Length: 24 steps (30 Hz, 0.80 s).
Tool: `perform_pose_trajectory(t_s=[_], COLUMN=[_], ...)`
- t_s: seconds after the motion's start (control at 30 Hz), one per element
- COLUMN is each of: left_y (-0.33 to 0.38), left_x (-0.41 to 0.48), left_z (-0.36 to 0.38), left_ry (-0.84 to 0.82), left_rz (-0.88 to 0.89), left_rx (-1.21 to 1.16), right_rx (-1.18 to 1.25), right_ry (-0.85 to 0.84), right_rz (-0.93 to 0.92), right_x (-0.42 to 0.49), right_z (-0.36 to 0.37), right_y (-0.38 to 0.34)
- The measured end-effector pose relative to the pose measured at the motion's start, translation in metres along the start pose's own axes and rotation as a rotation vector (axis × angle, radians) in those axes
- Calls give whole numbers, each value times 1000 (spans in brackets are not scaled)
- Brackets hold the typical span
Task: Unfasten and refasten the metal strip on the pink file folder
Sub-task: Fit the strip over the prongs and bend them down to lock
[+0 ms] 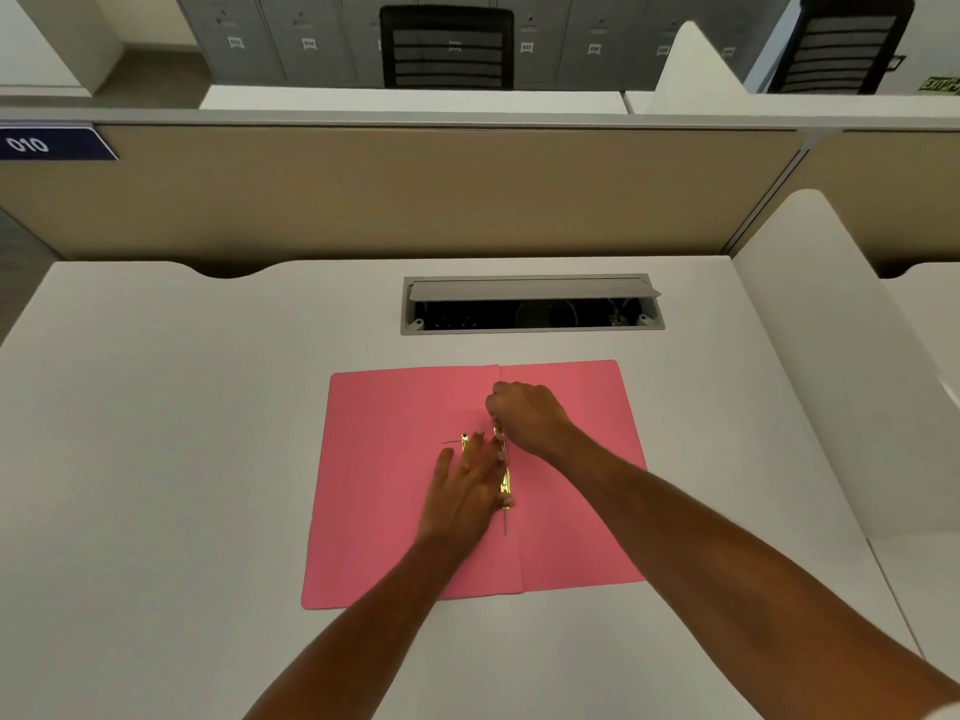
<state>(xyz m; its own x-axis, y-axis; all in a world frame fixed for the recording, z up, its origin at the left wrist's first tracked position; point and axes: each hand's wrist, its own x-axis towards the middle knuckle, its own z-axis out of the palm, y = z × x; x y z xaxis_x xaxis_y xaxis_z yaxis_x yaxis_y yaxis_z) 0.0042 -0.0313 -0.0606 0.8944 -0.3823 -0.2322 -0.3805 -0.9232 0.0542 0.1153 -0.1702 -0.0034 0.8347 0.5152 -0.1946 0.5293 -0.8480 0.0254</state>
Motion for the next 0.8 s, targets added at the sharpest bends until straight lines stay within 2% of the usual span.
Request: perform_pose_trajectory(t_s=[0.2,0.8], left_y=[-6,-7], left_x=[6,19], left_z=[0,-16], left_ry=[-33,-67], left_rz=[12,49], left_rx=[-15,-31], right_rx=[11,196], right_ry=[-25,-110], right_rz=[-4,139], right_x=[8,11], right_z=[3,5], right_y=[-1,6])
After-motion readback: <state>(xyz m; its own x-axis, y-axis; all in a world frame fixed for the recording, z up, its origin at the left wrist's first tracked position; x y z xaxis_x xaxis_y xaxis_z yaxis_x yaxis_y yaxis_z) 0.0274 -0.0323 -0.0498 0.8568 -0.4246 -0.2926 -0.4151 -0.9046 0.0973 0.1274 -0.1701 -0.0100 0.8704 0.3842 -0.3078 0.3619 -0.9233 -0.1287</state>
